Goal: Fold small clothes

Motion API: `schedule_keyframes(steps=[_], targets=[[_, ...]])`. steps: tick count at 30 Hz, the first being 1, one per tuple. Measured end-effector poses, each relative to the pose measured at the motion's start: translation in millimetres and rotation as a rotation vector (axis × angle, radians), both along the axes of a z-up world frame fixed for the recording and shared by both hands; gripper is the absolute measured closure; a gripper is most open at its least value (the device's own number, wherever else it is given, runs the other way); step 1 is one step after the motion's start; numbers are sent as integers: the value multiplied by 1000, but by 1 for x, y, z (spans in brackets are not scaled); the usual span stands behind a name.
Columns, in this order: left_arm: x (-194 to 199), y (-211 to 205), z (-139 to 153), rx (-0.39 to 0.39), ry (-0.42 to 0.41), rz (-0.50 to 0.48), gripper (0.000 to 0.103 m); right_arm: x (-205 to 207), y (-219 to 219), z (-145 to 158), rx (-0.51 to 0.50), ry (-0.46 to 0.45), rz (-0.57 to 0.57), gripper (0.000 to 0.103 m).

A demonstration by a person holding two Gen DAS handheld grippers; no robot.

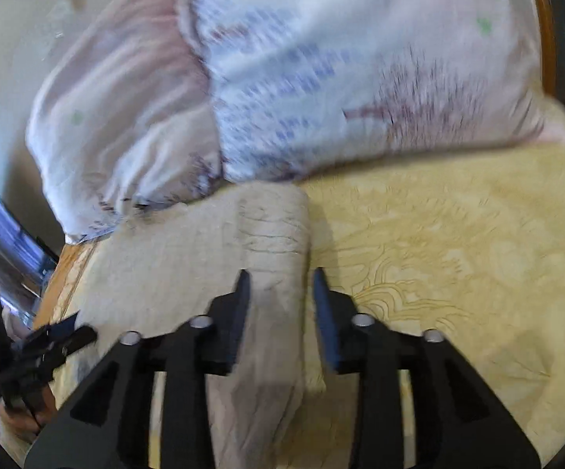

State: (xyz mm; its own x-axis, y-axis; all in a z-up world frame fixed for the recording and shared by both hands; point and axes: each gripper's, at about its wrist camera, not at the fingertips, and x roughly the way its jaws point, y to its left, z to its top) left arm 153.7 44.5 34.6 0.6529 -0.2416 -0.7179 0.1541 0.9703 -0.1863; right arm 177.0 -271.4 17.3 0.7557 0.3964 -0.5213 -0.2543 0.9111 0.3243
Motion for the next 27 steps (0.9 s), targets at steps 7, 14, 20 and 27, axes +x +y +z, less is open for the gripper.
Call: schedule_keyframes(steps=[7, 14, 20, 27], targets=[[-20, 8, -4, 102, 3, 46, 29, -39, 36, -6, -114, -53, 129, 64], [-16, 1, -18, 150, 21, 44, 26, -31, 52, -34, -261, 5, 80, 63], [-19, 3, -26, 119, 17, 56, 24, -36, 53, -35, -263, -24, 49, 58], [-59, 10, -14, 86, -38, 61, 8, -64, 21, -18, -184, -89, -73, 24]])
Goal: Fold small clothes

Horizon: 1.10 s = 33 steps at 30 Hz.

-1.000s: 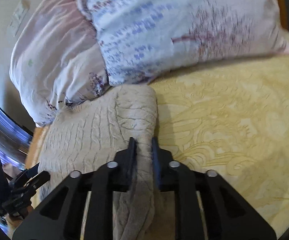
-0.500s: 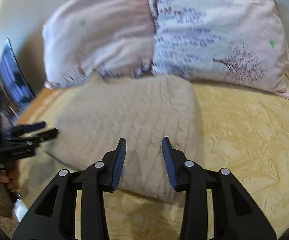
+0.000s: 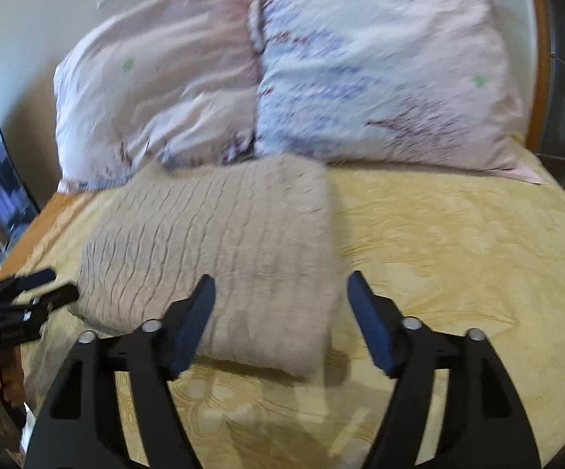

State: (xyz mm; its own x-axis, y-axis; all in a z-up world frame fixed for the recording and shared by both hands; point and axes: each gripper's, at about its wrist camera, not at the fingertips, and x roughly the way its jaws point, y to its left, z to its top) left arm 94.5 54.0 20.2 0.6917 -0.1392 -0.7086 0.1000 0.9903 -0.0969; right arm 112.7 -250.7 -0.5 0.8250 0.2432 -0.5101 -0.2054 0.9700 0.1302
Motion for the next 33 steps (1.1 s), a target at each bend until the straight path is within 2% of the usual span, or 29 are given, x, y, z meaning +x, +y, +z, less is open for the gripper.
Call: schedule_keyframes(steps=[2, 7, 21, 33], targets=[[-9, -2, 0, 4, -7, 19, 2, -6, -8, 0, 13, -4, -39, 12], [-21, -14, -3, 17, 24, 41, 2, -19, -13, -10, 24, 17, -89, 5], [-10, -42, -26, 99, 140, 38, 2, -23, 26, -49, -79, 144, -59, 4], [-9, -42, -27, 122, 126, 51, 2, -21, 37, -54, -136, 170, -51, 4]])
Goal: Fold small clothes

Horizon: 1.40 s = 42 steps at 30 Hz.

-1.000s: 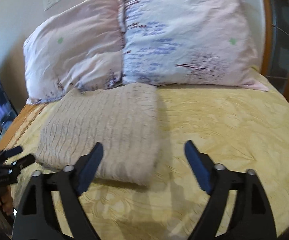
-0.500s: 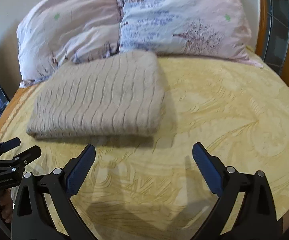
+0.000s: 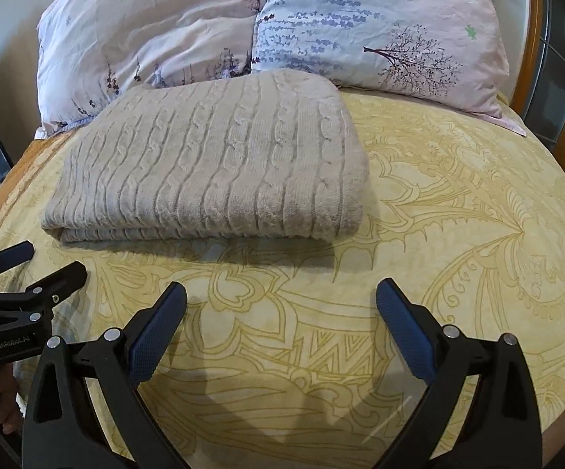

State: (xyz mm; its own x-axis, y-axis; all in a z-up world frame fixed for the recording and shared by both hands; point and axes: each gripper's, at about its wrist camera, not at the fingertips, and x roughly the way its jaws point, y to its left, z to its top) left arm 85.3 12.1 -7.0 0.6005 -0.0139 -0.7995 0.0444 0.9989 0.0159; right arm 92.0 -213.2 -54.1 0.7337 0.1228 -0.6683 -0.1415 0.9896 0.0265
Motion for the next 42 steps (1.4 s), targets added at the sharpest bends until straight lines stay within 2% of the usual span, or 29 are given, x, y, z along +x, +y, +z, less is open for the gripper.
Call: schedule_keyframes(steps=[3, 42], targets=[[0, 0, 0, 0, -9, -3, 2, 1, 3, -1, -32, 6, 0, 3], [-1, 0, -1, -3, -15, -3, 2, 3, 2, -1, -29, 15, -14, 1]])
